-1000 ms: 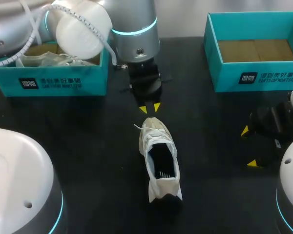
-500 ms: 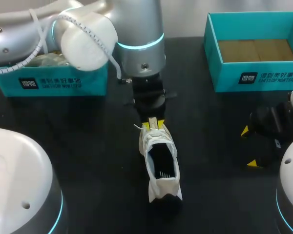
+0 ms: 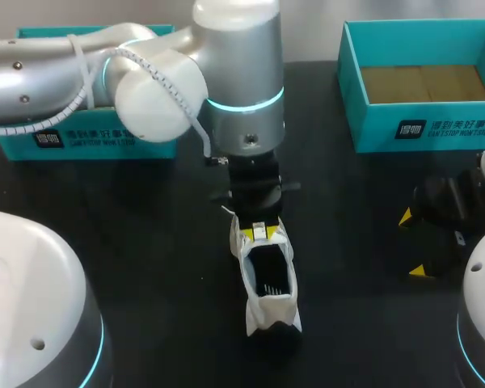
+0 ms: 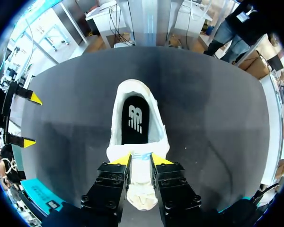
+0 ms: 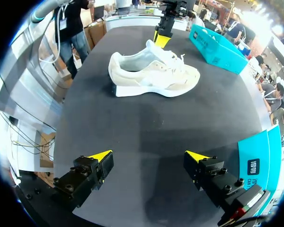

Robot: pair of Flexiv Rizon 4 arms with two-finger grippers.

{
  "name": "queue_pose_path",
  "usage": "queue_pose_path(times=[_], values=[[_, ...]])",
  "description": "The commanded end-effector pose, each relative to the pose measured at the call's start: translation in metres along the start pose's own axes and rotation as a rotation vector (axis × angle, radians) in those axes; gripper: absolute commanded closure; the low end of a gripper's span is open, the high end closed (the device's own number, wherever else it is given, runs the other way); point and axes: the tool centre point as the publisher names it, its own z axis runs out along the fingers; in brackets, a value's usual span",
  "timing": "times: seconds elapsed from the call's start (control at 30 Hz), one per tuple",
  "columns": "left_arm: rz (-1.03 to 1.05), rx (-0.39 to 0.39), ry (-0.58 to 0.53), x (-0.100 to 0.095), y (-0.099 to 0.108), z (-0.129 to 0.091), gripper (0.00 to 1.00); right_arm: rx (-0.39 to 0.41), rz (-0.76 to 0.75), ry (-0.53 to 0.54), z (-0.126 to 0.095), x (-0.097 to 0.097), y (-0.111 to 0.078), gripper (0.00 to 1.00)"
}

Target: Take the shoe out of the shoebox, open the shoe tongue, remove and reinsert the insole, then place the shoe into the shoebox

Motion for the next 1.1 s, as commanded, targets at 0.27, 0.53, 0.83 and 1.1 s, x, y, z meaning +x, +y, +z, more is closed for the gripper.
queue_pose_path(times=[0.27, 0.53, 0.83, 1.1], values=[[0.016, 0.009, 0.049, -0.006, -0.012, 0.031, 0.76, 0.004, 0.000, -0.002, 0.000, 0.001, 0.001, 0.00], [0.005, -0.026, 0.022, -0.006, -0.010, 0.017, 0.77, 0.004, 0.000, -0.002, 0.000, 0.001, 0.001, 0.00], [-0.046, -0.035, -0.010, -0.012, 0.014, 0.015, 0.77, 0.004, 0.000, -0.002, 0.000, 0.001, 0.001, 0.00], [-0.065, -0.022, 0.029, -0.011, 0.027, 0.039, 0.79, 0.004, 0.000, -0.002, 0.000, 0.001, 0.001, 0.00]])
